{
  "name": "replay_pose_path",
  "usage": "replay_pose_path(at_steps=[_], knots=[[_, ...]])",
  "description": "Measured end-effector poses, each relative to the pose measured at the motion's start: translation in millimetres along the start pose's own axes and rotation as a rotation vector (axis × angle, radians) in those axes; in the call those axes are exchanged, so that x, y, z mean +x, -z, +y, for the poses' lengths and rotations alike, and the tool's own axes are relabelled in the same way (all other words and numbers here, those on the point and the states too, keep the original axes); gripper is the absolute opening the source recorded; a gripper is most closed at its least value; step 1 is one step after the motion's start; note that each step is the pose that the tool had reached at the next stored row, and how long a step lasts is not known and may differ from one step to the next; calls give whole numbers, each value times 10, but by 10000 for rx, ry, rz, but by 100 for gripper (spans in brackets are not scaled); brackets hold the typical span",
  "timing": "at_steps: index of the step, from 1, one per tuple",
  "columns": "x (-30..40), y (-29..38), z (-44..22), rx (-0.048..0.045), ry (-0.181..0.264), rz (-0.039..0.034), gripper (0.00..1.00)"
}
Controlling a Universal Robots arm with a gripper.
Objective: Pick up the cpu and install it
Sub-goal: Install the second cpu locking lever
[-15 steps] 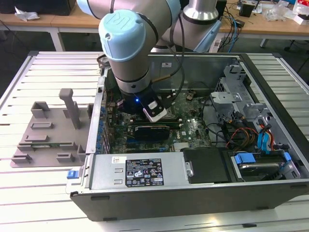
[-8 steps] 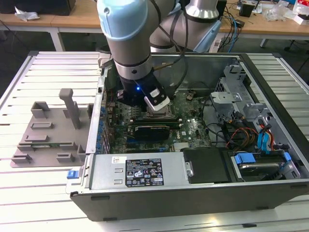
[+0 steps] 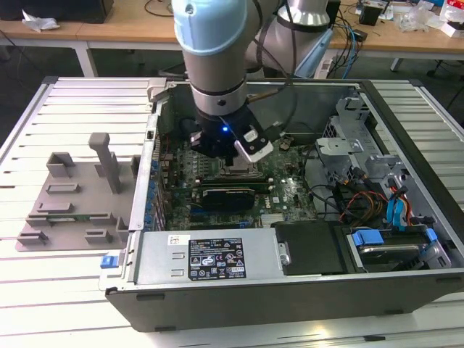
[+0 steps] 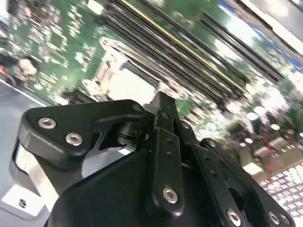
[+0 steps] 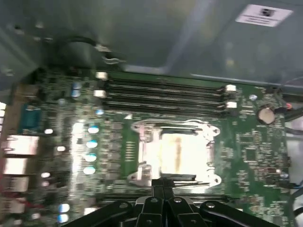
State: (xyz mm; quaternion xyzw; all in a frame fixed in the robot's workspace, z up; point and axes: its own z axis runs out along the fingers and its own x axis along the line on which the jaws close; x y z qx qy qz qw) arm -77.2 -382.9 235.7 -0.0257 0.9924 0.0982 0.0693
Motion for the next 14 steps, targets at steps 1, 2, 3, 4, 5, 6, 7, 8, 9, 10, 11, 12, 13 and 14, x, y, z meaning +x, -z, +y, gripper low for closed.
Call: replay_pose_path(at_steps=[1,2,3,4,5,6,7,8,9,10,11,12,13,14], knots=[[-98,-32,13,1,-9,12,11],[-162,-61,48,27,-10,40,11],[-176,-72,70,84,-8,72,11],[-187,-82,89,143,-7,105,11],[-201,-96,115,220,-4,148,11],[-216,-110,138,310,2,192,11],[-231,-124,166,434,6,247,11],[-244,-135,189,575,15,306,11],[-252,-139,204,713,25,362,11],[-264,-148,234,1083,48,517,11],[-269,-158,284,1302,65,574,11],[-271,-169,336,1334,68,577,11],[-271,-168,343,1334,68,577,11],[-274,-158,346,1335,70,578,11]])
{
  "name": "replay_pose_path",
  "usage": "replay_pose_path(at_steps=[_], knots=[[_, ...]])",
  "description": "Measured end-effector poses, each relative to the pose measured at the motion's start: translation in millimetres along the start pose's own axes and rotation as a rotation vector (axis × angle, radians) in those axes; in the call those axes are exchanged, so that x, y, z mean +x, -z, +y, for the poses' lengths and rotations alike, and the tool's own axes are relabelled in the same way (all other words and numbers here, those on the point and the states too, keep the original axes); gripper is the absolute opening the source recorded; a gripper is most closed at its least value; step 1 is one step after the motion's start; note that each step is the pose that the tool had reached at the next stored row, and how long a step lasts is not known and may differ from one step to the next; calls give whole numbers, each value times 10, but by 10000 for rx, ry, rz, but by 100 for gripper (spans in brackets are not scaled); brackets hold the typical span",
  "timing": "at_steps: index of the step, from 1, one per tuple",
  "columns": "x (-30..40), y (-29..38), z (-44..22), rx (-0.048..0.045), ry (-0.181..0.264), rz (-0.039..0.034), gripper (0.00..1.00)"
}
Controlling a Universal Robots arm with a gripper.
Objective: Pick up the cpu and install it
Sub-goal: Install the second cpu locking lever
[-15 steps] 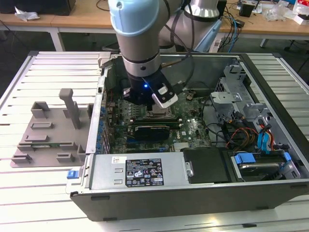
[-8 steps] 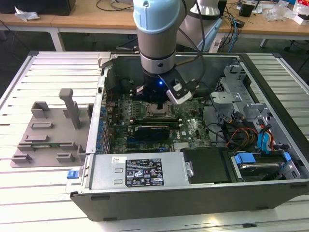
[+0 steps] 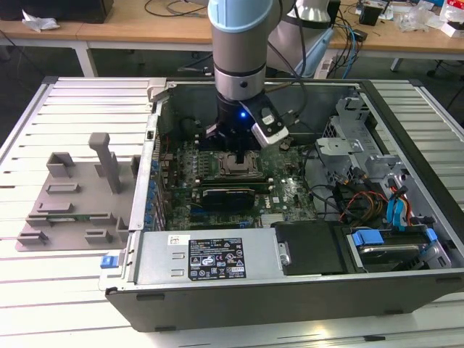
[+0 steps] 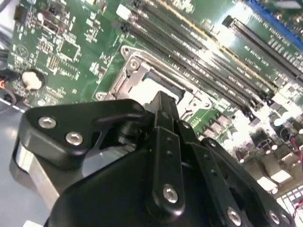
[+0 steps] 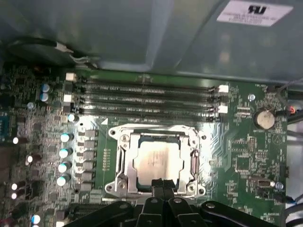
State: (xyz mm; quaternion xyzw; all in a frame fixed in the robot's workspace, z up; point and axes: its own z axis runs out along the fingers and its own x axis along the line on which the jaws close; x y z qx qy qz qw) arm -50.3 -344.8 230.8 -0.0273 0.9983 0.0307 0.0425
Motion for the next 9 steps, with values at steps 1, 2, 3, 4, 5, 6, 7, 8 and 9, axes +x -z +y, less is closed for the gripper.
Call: replay_pose_path(at_steps=[1,2,3,4,5,6,7,8,9], knots=[[-5,45,3,8,0,0,11],[-9,72,5,20,0,0,11],[-12,100,7,27,1,0,11],[-11,100,7,26,2,-1,11],[-11,100,7,26,3,-1,11],[-11,101,7,27,6,0,11],[-11,100,7,26,10,1,11],[-11,100,7,26,11,1,11],[-11,100,7,26,12,0,11]])
